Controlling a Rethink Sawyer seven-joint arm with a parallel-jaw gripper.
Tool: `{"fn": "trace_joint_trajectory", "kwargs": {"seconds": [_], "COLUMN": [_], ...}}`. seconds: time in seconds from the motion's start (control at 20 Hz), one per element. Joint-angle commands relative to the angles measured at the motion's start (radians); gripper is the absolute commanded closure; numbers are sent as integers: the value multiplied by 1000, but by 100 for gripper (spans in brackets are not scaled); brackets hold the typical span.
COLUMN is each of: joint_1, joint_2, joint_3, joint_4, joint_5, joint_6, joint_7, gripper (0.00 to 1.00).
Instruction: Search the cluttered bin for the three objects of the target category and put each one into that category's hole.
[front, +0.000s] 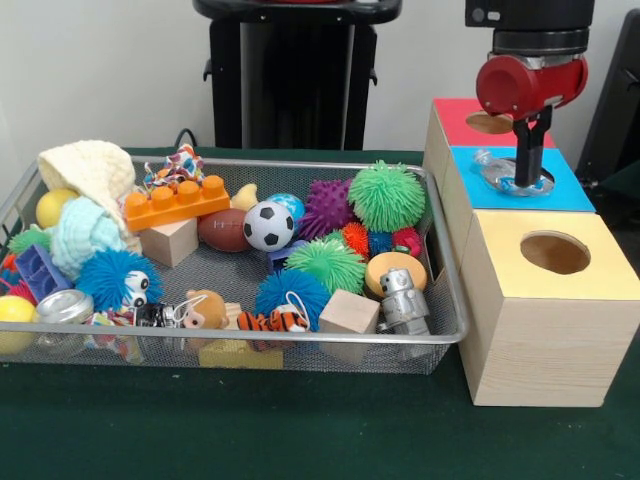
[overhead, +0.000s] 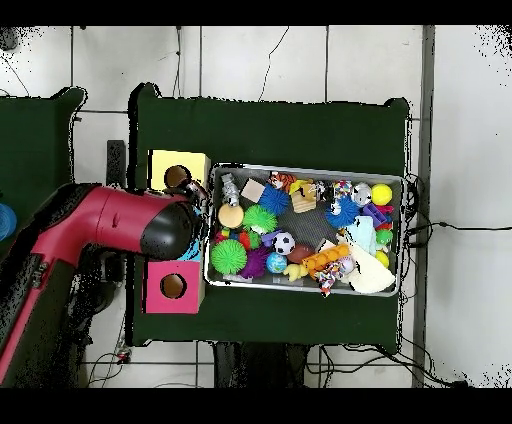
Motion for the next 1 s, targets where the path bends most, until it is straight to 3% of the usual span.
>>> {"fn": "trace_joint_trajectory", "kwargs": {"seconds": [0.05,0.75,1.0], "joint_1": [6,-8,2], "joint_2": [27,45,55], "joint_3": [195,217,189], "joint_4": [24,25,15], "joint_5": [92,64,34], "joint_6": [39,-23,-48], "joint_7": [-140,-163,-129], "gripper": [100,100,100]}}
